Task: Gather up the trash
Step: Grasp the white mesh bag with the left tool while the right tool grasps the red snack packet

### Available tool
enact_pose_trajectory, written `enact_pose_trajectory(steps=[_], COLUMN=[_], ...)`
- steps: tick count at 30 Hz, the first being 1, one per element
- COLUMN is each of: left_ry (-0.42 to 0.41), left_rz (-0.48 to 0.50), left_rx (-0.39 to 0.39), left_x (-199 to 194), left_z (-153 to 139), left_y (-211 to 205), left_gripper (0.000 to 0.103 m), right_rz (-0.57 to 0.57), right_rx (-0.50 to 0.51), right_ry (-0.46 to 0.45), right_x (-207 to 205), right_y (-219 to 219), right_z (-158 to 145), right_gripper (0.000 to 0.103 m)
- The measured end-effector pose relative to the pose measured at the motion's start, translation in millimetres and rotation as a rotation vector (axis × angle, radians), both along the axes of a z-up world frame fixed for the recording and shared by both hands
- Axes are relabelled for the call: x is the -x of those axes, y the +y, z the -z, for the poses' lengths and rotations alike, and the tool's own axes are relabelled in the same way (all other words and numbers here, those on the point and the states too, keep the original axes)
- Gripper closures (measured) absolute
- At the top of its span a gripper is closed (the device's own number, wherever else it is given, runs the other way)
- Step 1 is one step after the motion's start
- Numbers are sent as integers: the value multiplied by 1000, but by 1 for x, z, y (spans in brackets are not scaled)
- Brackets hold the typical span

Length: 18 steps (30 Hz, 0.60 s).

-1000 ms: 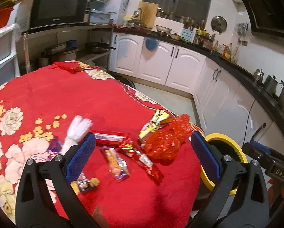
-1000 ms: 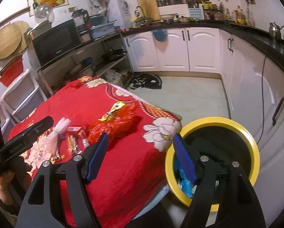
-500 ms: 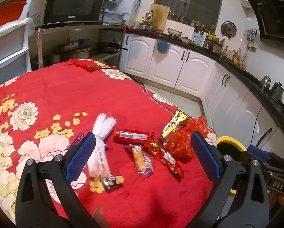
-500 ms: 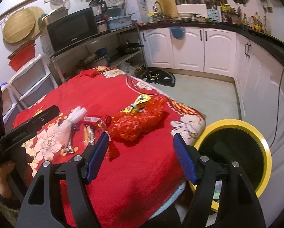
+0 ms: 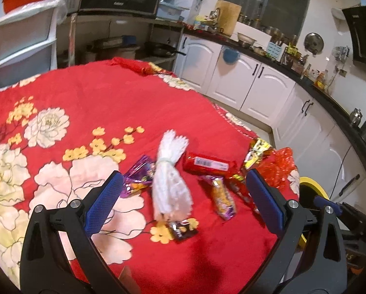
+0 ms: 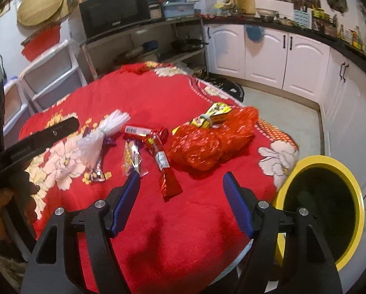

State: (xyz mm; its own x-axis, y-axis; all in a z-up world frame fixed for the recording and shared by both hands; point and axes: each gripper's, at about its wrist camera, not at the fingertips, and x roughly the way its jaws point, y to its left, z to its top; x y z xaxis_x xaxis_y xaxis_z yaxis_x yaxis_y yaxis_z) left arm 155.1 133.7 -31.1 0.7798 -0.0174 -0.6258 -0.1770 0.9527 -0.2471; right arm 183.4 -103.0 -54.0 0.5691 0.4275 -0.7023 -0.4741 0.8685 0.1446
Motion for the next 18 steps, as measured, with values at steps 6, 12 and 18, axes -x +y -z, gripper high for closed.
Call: enact_pose_trajectory(steps=[6,12,18], left_ry=[30,57,71], left_rz=[3,7,12], left_rx=[25,50,74], left_x=[-3,-10,-19], left_z=[14,26,33], left_y=[6,9,12], left_gripper=[11,13,21], right_rz=[-47,-87,-94], right_rx=[34,61,80], right_ry=[39,76,96], right_x=[-9,-18,-26], right_y=[17,35,45], right_z=[18,35,46], right_gripper=[49,56,62])
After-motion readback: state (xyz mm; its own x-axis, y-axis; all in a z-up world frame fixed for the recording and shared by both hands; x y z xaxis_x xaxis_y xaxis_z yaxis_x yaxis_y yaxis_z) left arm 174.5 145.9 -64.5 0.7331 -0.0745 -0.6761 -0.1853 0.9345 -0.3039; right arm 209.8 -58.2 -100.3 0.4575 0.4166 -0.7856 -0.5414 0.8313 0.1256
